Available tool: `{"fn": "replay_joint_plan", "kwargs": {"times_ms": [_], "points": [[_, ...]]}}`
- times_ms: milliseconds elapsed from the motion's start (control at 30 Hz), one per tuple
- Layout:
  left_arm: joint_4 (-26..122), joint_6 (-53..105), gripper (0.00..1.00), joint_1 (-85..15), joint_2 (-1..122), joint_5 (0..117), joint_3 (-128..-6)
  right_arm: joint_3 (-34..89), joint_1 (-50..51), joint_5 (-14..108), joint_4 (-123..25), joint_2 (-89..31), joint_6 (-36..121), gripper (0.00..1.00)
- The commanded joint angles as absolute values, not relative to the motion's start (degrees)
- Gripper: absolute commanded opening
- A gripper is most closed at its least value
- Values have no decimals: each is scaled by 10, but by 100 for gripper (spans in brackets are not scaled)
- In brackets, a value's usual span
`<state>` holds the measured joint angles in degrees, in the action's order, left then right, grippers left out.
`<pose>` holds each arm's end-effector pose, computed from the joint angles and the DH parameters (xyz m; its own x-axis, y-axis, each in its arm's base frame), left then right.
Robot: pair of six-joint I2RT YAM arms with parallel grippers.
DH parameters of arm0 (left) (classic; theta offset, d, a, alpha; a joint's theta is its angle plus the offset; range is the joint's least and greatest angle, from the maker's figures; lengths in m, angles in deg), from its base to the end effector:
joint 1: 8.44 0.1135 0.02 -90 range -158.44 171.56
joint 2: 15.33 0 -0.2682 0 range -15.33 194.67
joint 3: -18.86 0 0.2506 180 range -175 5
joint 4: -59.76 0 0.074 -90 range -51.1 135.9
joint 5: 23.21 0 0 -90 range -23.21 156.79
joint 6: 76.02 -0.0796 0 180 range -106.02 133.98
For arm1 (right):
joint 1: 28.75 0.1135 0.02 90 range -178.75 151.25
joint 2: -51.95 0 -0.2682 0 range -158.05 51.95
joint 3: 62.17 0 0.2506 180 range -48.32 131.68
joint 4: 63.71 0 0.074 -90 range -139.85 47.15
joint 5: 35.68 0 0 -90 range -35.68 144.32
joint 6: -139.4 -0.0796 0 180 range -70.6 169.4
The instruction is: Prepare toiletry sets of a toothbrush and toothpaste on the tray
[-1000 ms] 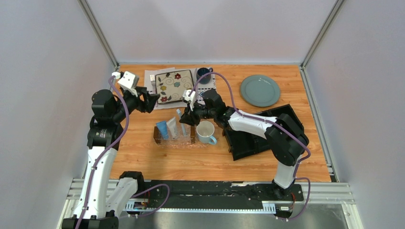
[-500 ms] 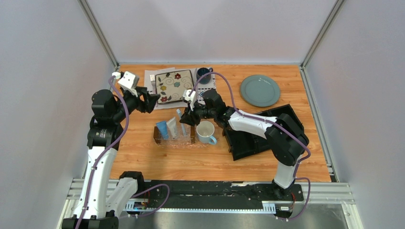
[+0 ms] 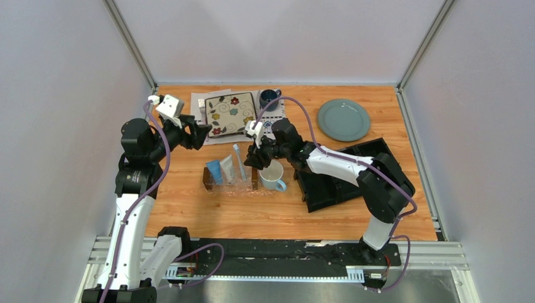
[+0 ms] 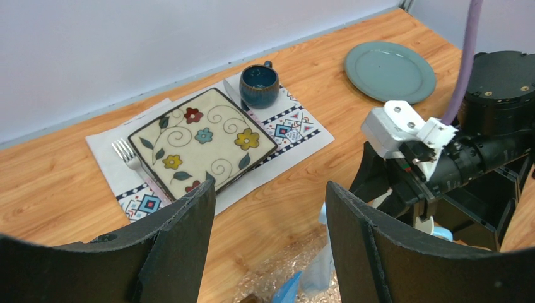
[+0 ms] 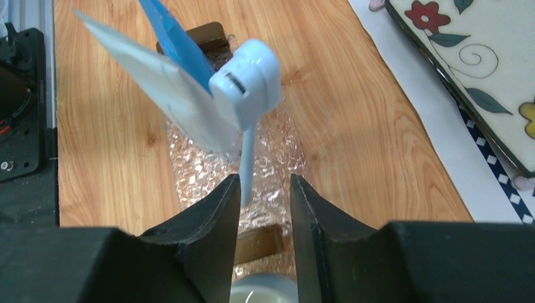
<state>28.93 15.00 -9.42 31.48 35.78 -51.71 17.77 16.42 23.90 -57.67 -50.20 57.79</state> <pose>0.2062 -0.0445 0.3925 -0.1324 -0.0130 -0.9911 0.5236 0.8481 -0.0811 0.2775 0.3363 0.2134 -0.1950 -0.3746 -0.9064 -0.9648 0.2395 0.1086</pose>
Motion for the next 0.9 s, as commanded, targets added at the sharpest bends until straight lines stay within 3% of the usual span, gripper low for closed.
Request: {"fn": "replay_joint_plan", "kwargs": {"times_ms": [0,333,500,600,867], "points": [[294,142,72,-90,306,352,-526,171,159,257,-537,-425,614,40],[269,128,74,-88,301,373,-537,180,108,350,-391,-293,641,51],[250,114,78,-88,293,408,-542,201,62,484,-342,-228,648,87],[236,104,83,-88,294,439,-549,210,20,513,-325,-187,632,98],[246,95,92,-88,302,505,-553,253,-100,582,-251,-133,592,100]]}}
